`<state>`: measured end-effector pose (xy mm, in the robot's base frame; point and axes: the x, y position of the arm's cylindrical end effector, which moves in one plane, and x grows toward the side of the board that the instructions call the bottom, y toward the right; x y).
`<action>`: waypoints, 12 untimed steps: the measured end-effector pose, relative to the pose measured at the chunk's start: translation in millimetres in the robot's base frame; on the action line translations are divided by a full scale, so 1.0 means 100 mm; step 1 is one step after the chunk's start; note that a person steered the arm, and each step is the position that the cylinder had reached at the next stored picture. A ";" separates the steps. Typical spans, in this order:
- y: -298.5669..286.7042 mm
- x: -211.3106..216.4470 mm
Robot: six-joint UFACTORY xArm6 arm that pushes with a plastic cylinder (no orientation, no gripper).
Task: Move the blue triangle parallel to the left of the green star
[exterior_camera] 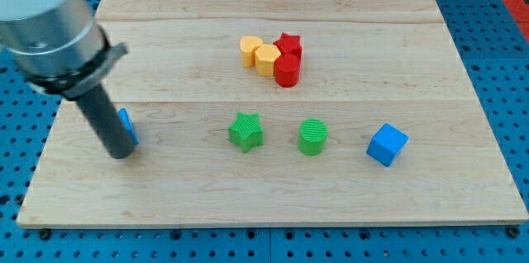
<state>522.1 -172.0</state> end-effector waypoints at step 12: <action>-0.45 -0.60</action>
<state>462.1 -217.1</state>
